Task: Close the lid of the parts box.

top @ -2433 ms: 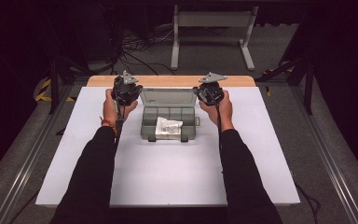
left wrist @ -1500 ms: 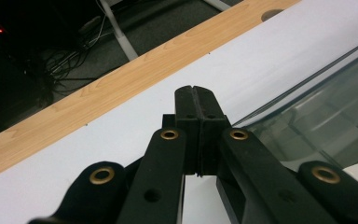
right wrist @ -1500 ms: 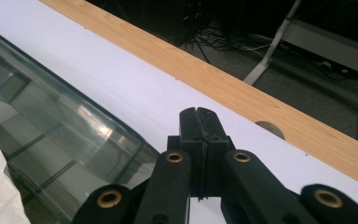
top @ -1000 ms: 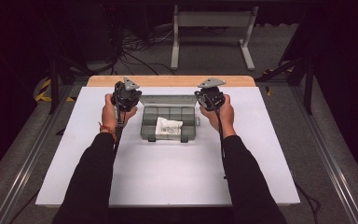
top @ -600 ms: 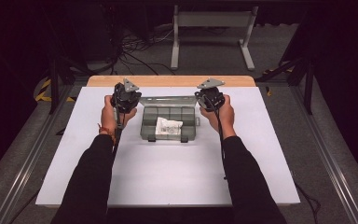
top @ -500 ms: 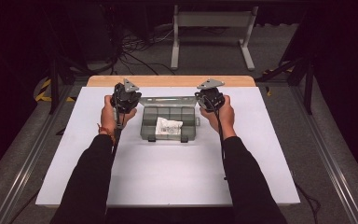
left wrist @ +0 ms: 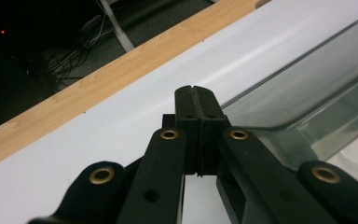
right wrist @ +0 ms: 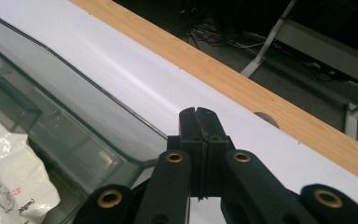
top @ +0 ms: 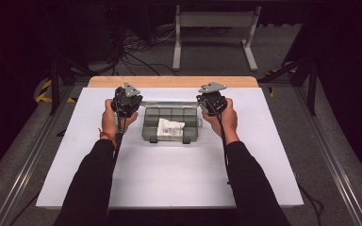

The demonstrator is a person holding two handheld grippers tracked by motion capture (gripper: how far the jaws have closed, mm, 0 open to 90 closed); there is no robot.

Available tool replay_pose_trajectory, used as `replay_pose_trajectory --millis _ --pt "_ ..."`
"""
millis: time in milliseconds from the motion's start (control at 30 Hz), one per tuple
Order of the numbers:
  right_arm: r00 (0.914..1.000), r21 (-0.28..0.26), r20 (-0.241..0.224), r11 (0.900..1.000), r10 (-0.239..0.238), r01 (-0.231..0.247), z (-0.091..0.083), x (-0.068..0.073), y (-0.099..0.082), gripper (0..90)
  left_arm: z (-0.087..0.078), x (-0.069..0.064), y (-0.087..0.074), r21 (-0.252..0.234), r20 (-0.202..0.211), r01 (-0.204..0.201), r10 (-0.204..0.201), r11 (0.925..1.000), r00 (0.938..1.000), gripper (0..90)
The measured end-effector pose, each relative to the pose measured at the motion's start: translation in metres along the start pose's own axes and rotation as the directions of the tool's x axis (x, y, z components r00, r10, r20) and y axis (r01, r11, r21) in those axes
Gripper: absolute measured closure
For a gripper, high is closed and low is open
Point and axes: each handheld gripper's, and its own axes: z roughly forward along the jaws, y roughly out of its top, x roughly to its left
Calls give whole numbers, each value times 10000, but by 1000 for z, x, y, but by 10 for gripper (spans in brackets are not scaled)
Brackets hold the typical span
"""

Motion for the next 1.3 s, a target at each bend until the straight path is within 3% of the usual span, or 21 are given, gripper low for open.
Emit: replay_pose_trajectory --millis 200,400,667,900,1300 --pt "9999 -11 129 10000 14 -14 -4 4 -2 900 -3 -4 1 -48 -72 -97 96 9999 9999 898" --pt "9998 85 44 9998 -178 178 -6 7 -3 900 -2 -4 -2 11 52 -53 53 10000 10000 897" --pt "9996 186 -116 9995 -268 270 -7 8 -5 900 -4 -5 -3 38 163 -316 315 9995 9994 898" --pt "9973 244 -361 9976 -638 647 -12 17 -8 900 -9 -11 -3 -39 356 -633 634 9980 9974 898" --pt "9925 162 -1093 9983 -543 564 -23 23 -19 900 -22 -16 -15 -29 734 -1297 1296 9915 9888 898"
